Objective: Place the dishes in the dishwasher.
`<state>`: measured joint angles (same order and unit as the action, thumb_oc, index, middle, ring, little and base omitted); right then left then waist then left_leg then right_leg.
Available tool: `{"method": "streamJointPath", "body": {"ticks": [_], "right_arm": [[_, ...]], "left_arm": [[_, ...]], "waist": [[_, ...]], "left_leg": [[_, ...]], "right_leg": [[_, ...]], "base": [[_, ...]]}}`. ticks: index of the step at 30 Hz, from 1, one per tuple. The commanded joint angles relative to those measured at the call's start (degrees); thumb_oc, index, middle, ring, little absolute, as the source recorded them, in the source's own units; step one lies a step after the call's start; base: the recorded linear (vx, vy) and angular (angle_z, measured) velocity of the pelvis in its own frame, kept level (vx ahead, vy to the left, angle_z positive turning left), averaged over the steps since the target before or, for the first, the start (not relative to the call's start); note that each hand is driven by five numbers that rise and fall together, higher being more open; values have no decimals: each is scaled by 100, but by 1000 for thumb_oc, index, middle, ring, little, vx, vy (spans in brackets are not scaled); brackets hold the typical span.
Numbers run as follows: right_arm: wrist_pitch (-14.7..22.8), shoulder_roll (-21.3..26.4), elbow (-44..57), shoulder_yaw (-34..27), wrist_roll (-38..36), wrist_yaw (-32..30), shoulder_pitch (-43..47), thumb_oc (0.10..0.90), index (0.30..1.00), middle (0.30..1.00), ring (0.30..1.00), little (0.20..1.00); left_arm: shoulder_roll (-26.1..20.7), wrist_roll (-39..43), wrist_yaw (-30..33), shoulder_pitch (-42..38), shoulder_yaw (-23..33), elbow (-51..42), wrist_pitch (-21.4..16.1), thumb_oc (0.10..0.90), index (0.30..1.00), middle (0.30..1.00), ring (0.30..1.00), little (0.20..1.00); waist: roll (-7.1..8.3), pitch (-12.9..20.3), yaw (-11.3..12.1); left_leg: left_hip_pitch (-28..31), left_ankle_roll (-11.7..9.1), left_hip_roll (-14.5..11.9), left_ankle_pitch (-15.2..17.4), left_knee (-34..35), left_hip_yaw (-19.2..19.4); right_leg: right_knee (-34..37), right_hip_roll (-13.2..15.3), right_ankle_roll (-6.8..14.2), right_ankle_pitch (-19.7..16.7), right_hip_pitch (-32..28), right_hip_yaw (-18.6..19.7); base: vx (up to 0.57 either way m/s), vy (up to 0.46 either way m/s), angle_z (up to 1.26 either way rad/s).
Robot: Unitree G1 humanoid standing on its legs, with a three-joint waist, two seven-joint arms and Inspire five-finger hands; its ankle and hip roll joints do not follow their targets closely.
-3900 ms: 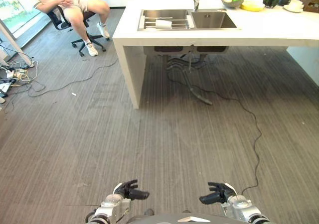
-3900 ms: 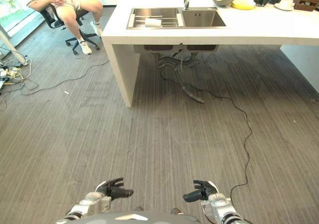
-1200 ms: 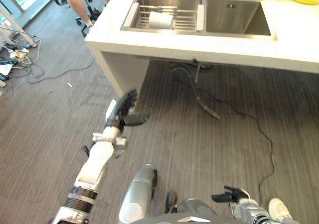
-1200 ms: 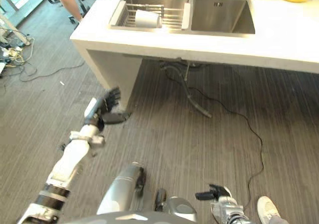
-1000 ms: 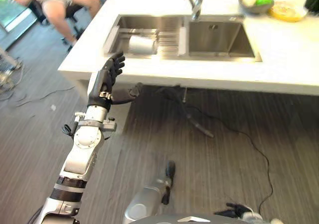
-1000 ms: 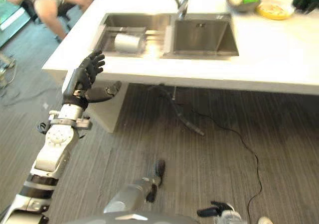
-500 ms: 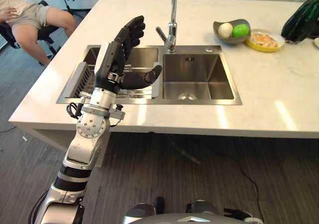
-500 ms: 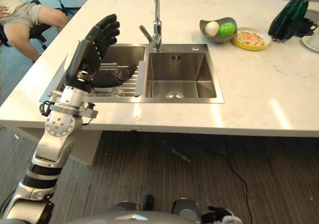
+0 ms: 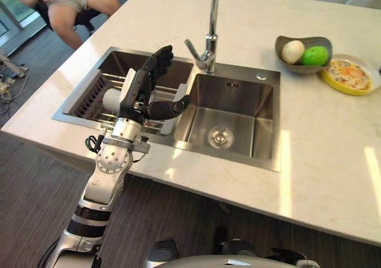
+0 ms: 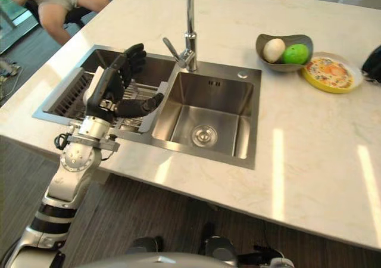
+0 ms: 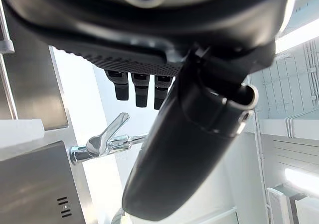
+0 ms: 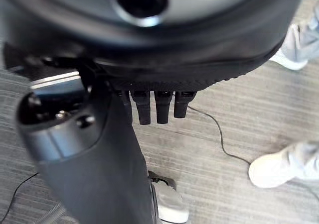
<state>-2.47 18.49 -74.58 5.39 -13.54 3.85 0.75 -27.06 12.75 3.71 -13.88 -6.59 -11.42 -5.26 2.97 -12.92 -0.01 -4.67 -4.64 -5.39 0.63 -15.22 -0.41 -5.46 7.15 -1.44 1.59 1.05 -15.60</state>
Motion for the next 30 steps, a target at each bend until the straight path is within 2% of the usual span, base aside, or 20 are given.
{"method": "streamJointPath", "body": {"ticks": [1, 2, 3, 4, 5, 6, 7, 8, 10, 11, 13, 15, 16, 17, 19, 21, 23, 26, 30], "right_arm": [[6, 103, -77, -110, -120, -129, -91, 800, 900, 900, 900, 900], [-4, 105, -70, -141, -165, -131, -106, 800, 900, 900, 900, 900], [-7, 104, -55, -148, -166, -138, -104, 800, 900, 900, 900, 900], [-9, 99, -50, -164, -165, -143, -118, 800, 900, 900, 900, 900], [-9, 56, -67, -289, -173, -121, -127, 800, 900, 900, 900, 900], [-20, 28, -76, -418, -235, -112, -143, 800, 900, 900, 900, 900], [-21, 25, -74, -423, -234, -112, -148, 800, 900, 900, 900, 900], [-52, -14, -91, -452, -255, -104, -142, 800, 900, 900, 900, 900], [-76, -109, -81, -405, -241, -60, -102, 800, 900, 900, 900, 900], [-82, -246, -5, -229, -134, -26, 18, 800, 900, 900, 900, 900], [-66, -278, 11, -168, -122, -17, 67, 800, 900, 900, 900, 900], [-31, -346, 64, -53, -127, -8, 125, 800, 900, 900, 900, 900], [-27, -363, 93, 26, -116, -10, 96, 800, 900, 900, 900, 900], [-21, -359, 88, 27, -109, -3, 100, 800, 900, 900, 900, 900], [-13, -350, 35, 66, -81, 13, 41, 800, 900, 900, 900, 900], [-11, -348, 10, 34, -101, 10, 18, 800, 900, 900, 900, 900], [59, -313, 0, 30, -108, 46, -152, 800, 900, 900, 900, 900], [59, -309, 22, 34, -93, 78, -249, 800, 900, 900, 900, 900], [105, -327, 75, 21, -220, 142, -299, 800, 900, 900, 900, 900]], "left_arm": [[-111, -68, 183, -737, 314, -505, -551, 800, 900, 900, 900, 900], [-136, -64, 221, -761, 275, -480, -542, 800, 900, 900, 900, 900], [-154, -55, 223, -763, 257, -482, -531, 800, 900, 900, 900, 900], [-151, -53, 226, -755, 230, -486, -507, 800, 900, 900, 900, 900], [-102, -51, 126, -781, 181, -540, -476, 800, 900, 900, 900, 900], [-127, -27, 33, -800, 106, -575, -472, 800, 900, 900, 900, 900], [-128, -26, 32, -803, 99, -573, -473, 800, 900, 900, 900, 900], [-166, -48, -16, -806, 59, -588, -467, 800, 900, 900, 900, 900], [-253, -17, -85, -810, 34, -605, -464, 800, 900, 900, 900, 900], [-354, -31, -124, -726, 79, -638, -445, 800, 900, 900, 900, 900], [-368, -46, -140, -691, 89, -645, -440, 800, 900, 900, 900, 900], [-357, -106, -146, -647, 57, -609, -446, 800, 900, 900, 900, 900], [-392, -234, -140, -565, 119, -593, -442, 800, 900, 900, 900, 900], [-428, -286, -144, -544, 162, -596, -457, 800, 900, 900, 900, 900], [-421, -322, -159, -566, 120, -557, -436, 800, 900, 900, 900, 900], [-440, -316, -154, -568, 138, -511, -466, 800, 900, 900, 900, 900], [-423, -240, -239, -385, 137, -436, -521, 800, 900, 900, 900, 900], [-513, -313, -323, -289, 73, -412, -532, 800, 900, 900, 900, 900], [-1050, -606, -733, -456, -196, -517, -448, 800, 900, 900, 900, 900]], "waist": [[-44, 61, 52], [-85, 94, 43], [-122, 140, 50], [-168, 191, 75], [-266, 363, 10], [-277, 429, -19], [-265, 437, -10], [-247, 470, -18], [-209, 451, 0], [-265, 399, 109], [-283, 393, 158], [-338, 334, 70], [-355, 278, 82], [-359, 258, 88], [-321, 252, -16], [-288, 251, -1], [-216, 384, 20], [-189, 463, -27], [-260, 579, -109]], "left_leg": [[-55, 18, -223, 135, 351, -77], [-77, -91, -427, -101, 559, -188], [-48, -160, -551, -192, 750, -265], [-49, -209, -573, -235, 869, -395], [92, -266, -487, -86, 1208, -452], [114, -245, -362, -75, 1284, -430], [112, -237, -346, -76, 1286, -421], [155, -172, -185, 29, 1278, -394], [273, -53, 12, 187, 1274, -254], [382, 92, 66, 250, 1362, -29], [416, 130, 80, 246, 1420, 74], [544, 245, 209, 180, 1573, 67], [631, 258, 269, 154, 1690, 200], [608, 231, 258, 143, 1685, 240], [657, 267, 304, 153, 1719, 182], [701, 267, 305, 169, 1724, 223], [801, 216, 295, 136, 1885, 279], [895, 187, 256, 64, 2007, 344], [1030, 139, 198, 99, 2022, 336]], "right_leg": [[125, 307, 903, 189, -627, 499], [118, 377, 963, 219, -668, 501], [117, 458, 1011, 233, -687, 508], [123, 529, 1055, 240, -718, 540], [171, 704, 1167, 182, -807, 563], [189, 846, 1226, 6, -772, 586], [198, 863, 1235, 1, -769, 591], [156, 1043, 1287, -194, -736, 657], [-47, 1219, 1295, -529, -611, 736], [-288, 1245, 1214, -583, -407, 495], [-411, 1200, 1231, -567, -298, 430], [-550, 667, 1118, -317, -18, 634], [-351, 370, 1047, -103, 47, 521], [-126, 413, 1103, -104, -20, 358], [12, 270, 1080, -115, -58, 637], [162, 238, 1095, -163, -114, 775], [719, 240, 1133, -325, -427, 642], [947, 227, 1136, -437, -549, 637], [1046, 184, 1143, -398, -651, 657]], "base": [[137, 260, 9], [161, 312, -13], [193, 354, -8], [288, 517, -8], [257, 546, -9], [189, 444, -13], [98, 323, -7], [104, 295, 1], [110, 397, 8], [39, 361, -18], [2, 226, -61], [20, 246, -41], [16, 168, -12], [30, 72, -21], [36, -7, -15], [41, -35, 21], [101, -109, -4], [69, -65, -10], [77, -48, -14]]}}
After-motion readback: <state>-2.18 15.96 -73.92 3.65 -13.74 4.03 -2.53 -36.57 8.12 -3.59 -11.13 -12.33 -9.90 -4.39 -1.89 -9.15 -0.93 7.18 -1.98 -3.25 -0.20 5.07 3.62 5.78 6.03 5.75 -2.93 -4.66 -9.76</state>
